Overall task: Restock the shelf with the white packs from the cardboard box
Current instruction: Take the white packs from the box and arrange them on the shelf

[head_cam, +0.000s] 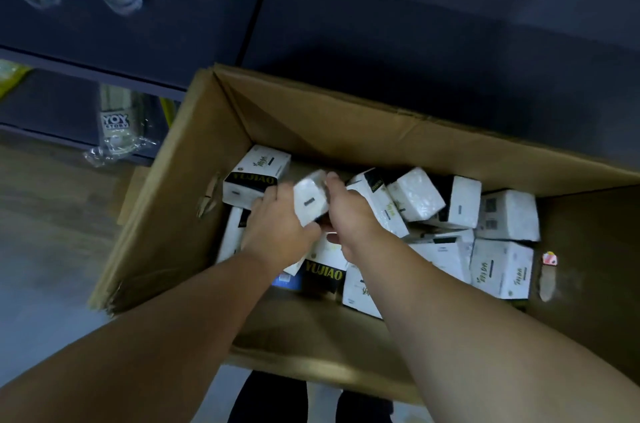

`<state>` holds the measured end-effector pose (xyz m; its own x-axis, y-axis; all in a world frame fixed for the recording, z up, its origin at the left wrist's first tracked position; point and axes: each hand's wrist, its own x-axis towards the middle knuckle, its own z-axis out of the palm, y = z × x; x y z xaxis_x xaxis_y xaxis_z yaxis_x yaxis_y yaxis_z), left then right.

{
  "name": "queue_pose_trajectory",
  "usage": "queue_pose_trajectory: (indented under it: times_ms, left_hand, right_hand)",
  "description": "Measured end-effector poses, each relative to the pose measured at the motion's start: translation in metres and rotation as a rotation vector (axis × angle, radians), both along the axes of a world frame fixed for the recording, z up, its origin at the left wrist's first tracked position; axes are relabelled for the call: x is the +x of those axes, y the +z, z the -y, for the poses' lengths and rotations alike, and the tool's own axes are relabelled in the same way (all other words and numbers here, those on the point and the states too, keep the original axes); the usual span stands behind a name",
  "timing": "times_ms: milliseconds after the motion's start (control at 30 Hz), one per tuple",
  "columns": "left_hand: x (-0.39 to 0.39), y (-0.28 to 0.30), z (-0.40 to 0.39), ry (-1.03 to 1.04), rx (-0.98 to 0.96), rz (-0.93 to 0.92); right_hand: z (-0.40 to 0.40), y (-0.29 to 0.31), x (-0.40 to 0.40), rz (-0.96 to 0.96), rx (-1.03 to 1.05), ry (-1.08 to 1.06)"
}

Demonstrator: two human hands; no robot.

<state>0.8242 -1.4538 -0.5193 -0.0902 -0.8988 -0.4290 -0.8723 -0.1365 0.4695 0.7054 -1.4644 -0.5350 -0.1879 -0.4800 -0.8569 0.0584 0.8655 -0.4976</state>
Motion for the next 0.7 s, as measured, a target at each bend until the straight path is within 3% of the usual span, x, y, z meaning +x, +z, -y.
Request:
queue_pose_trajectory:
  times_ms: [267,400,700]
  left_hand:
    - [-0.034,0.085,0.011,0.260,0.106,-0.417]
    - [-0.060,0.124,0.007,0.391,0.188,-0.724]
    - [-0.130,0.180,-0.019,0.318,0.176,-0.909]
  right_hand:
    - [-0.025,0.048,-0.057,-0.160,-0.081,-0.071]
    - [-0.038,0.081,-0.087,-0.193,-0.206,-0.159]
    - [-0.071,0.155,-0.172,-0.264,-0.536,-0.328]
